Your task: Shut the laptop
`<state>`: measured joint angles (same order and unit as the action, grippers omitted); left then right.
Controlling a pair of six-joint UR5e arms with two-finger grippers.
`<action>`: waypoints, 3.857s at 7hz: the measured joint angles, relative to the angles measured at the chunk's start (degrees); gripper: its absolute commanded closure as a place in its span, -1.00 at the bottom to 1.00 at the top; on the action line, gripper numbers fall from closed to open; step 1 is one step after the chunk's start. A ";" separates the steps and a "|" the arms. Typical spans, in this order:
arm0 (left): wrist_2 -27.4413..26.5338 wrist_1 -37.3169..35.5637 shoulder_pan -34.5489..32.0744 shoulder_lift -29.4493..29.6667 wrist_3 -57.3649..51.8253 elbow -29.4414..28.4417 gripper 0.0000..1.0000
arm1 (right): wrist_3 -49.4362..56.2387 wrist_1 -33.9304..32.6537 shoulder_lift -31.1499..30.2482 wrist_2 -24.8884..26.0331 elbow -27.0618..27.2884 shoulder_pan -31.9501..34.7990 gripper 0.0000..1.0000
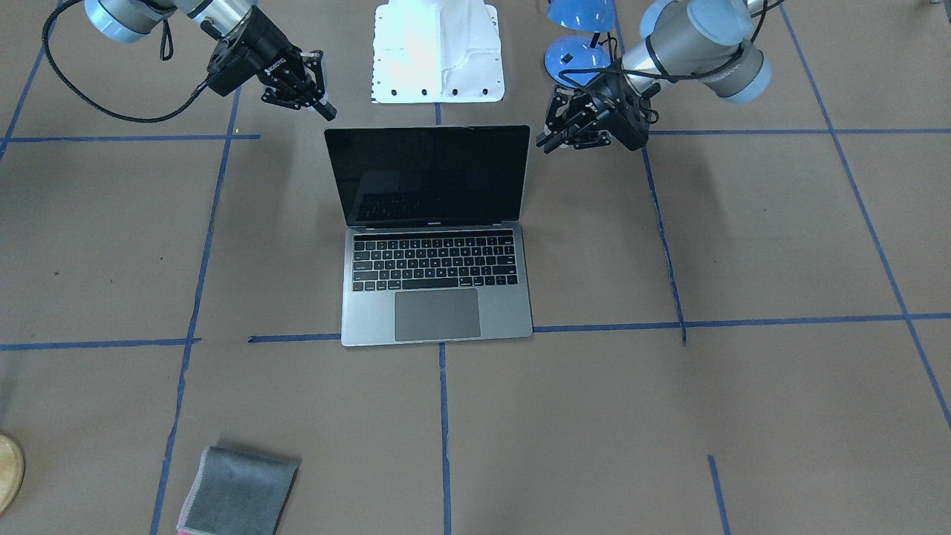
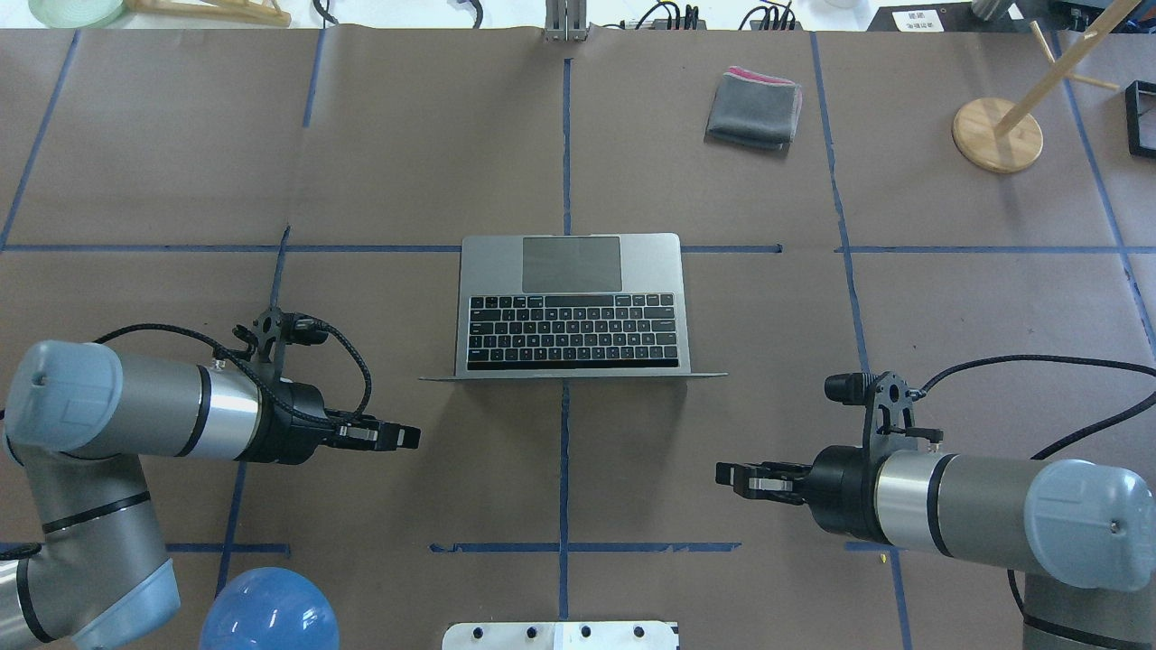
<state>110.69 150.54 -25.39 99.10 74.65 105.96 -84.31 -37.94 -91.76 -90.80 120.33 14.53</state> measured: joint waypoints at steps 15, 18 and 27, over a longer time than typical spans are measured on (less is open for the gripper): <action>-7.01 -1.46 -5.88 6.63 4.21 -0.64 1.00 | -1.71 -9.66 9.68 6.12 -1.94 8.05 0.93; -6.90 -6.01 -8.40 10.58 3.73 -3.65 1.00 | -2.32 -14.48 12.67 4.18 -3.83 10.98 0.93; -6.96 -6.41 -10.42 22.46 1.28 -26.40 0.95 | -1.74 -16.24 30.65 -9.07 -32.26 22.47 0.74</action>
<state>103.73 144.14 -35.80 121.56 75.93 79.56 -86.06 -54.18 -61.11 -99.88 88.06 37.00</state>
